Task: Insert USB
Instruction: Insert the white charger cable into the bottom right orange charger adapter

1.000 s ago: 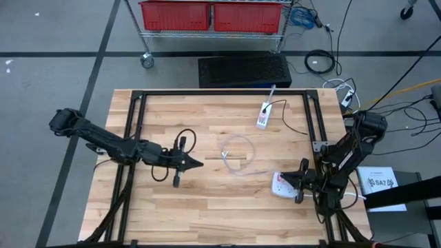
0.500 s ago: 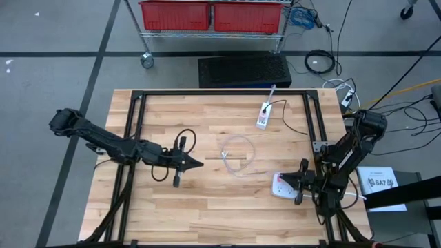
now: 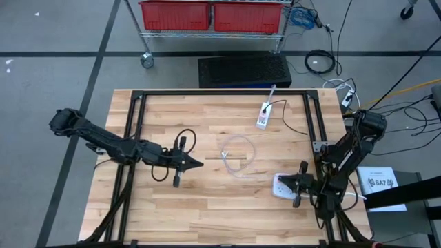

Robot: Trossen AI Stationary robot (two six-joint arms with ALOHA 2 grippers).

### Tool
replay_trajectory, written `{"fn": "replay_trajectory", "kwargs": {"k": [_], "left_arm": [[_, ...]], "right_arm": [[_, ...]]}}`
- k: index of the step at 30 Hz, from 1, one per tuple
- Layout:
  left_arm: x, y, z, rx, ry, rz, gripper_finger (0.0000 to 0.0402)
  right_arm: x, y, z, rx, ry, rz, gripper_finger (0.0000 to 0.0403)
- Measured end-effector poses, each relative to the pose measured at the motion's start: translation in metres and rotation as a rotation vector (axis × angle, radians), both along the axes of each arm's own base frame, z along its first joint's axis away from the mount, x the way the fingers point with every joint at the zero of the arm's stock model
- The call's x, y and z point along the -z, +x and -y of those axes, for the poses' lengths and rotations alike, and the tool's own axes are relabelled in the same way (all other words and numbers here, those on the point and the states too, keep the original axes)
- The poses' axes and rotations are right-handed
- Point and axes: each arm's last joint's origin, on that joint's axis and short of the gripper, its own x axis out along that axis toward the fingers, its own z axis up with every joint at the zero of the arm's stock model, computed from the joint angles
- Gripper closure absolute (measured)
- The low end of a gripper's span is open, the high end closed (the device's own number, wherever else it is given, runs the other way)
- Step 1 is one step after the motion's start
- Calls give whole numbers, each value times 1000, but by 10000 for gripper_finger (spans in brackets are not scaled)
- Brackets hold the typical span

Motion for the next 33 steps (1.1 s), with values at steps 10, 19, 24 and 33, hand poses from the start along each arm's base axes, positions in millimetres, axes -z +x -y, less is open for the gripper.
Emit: {"fn": "replay_trajectory", "kwargs": {"k": [10, 19, 24, 33], "left_arm": [[0, 0, 0, 0, 1, -1, 401], [1, 0, 0, 0, 3, -9, 401], [1, 0, 0, -1, 2, -9, 401], [1, 0, -1, -4, -1, -9, 401]], "right_arm": [[-13, 14, -7, -1, -30, -85, 403], [-44, 22, -2, -4, -69, -284, 403], [-51, 9, 6, 15, -54, -409, 403], [-53, -18, 2, -3, 50, -423, 403]]}}
